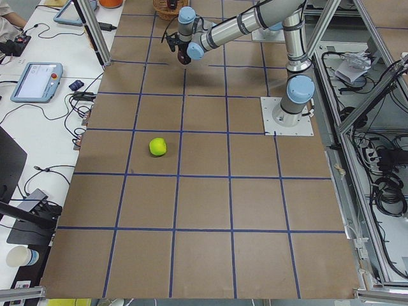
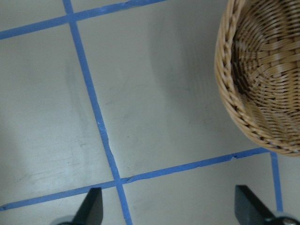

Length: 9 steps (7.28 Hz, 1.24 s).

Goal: Put all apples into basket
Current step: 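Carry the dark apple to the table center with the left gripper and release, then grasp the dark apple with the right gripper while the left grasps the green apple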

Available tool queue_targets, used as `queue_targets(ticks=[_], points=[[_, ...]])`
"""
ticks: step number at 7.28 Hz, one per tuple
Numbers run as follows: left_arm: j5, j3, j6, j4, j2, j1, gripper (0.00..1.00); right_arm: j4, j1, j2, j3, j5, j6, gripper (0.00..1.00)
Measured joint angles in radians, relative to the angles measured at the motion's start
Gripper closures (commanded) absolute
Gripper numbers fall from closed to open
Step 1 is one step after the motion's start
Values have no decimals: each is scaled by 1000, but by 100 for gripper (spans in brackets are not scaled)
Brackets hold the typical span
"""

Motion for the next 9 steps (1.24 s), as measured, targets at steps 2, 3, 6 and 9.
queue_targets(ticks=[2,3,6,9], points=[[9,12,37,41,-4,1,0,-4,25,2,9,6,37,0],[8,16,100,44,26,34,0,-9,29,2,10,18,48,0],[5,20,434,-139,177,248,0,-21,62,2,10,63,260,0],[82,21,893,-347,278,539,0,-81,178,45,9,98,655,0]])
